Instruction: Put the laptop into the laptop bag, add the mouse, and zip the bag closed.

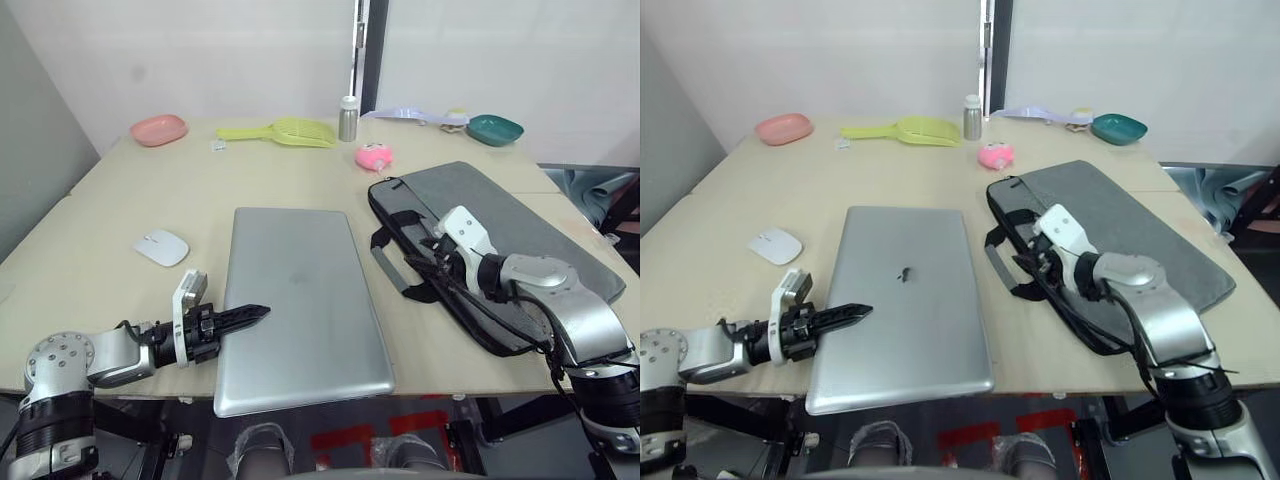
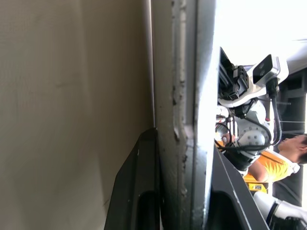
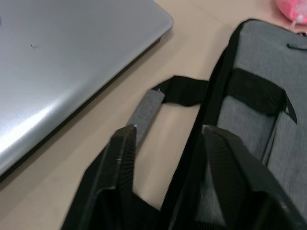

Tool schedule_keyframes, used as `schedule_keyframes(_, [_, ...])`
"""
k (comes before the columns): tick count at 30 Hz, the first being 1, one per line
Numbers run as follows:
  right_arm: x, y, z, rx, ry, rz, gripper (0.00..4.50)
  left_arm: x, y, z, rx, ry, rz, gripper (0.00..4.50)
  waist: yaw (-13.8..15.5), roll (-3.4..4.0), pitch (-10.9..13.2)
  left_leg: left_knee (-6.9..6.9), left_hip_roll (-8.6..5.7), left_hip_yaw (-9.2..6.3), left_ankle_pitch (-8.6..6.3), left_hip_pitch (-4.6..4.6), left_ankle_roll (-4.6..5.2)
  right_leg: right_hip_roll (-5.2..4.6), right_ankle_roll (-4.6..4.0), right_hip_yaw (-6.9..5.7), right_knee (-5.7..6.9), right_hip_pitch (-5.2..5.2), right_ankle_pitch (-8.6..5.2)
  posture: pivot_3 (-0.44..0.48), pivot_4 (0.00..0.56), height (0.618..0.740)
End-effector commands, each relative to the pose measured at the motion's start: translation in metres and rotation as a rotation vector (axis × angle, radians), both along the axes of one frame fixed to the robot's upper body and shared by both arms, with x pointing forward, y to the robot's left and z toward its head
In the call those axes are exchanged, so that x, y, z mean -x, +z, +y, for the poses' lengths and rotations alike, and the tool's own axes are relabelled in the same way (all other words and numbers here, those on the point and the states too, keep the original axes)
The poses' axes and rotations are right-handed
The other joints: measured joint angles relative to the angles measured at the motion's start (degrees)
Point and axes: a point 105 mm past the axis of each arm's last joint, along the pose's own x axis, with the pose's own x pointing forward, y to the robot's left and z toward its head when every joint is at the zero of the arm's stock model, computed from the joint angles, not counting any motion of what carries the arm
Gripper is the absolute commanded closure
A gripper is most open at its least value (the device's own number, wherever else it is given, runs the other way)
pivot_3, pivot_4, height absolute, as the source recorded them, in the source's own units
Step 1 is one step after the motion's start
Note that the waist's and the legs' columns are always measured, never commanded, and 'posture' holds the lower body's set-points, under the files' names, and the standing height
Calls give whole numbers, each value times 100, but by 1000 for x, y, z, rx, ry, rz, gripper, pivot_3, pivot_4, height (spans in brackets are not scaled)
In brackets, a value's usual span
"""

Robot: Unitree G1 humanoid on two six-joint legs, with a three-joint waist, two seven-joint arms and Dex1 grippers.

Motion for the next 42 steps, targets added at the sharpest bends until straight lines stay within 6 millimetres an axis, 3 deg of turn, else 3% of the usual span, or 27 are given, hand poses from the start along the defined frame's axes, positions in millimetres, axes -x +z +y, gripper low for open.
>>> schedule_keyframes(1, [-3,3,-2,-7,-32,-36,718,-6,23,-13,95,-13,-83,4152,-4,0,0,1,-1,1,0,-2,0,-1,1,1,-2,-1,0,0,150,740])
schedule_keyframes(3, [-10,-5,-8,19,-87,-40,21,-5,22,-22,100,-28,-69,4152,-1,0,0,-4,-1,-1,0,-3,-1,0,2,-4,-5,-1,1,0,150,740])
schedule_keyframes(11, [-16,-18,-18,12,-162,0,21,-10,25,-30,132,11,-35,4152,13,-1,0,-1,-1,-1,13,-5,-23,1,12,-1,-4,-2,5,0,150,740])
schedule_keyframes(14, [-15,-20,-18,5,-156,14,811,-10,26,-32,127,4,-43,4152,3,-1,0,3,-1,0,13,-3,-24,1,16,2,-1,-1,8,0,150,740])
schedule_keyframes(25, [-15,-24,-26,4,-170,35,4479,-9,29,-36,110,-2,-65,4152,1,-1,-1,11,-1,0,15,-2,-26,2,19,4,5,-1,9,0,150,740])
schedule_keyframes(30, [-16,-12,-25,-85,-190,41,4479,-8,31,-40,113,-18,-74,4152,4,-1,-1,17,-1,0,15,-3,-27,2,19,5,10,0,10,0,150,740])
schedule_keyframes(35, [-17,17,-17,-279,-196,62,4479,-11,39,-47,138,-50,-108,4152,-1,0,0,28,-1,-1,16,-1,-26,2,19,8,25,0,10,0,150,740])
schedule_keyframes(42, [-14,49,-8,-398,-155,98,4479,-19,52,-53,181,-55,-148,4152,11,0,0,41,0,-3,17,2,-27,2,19,11,41,-1,11,0,150,740])
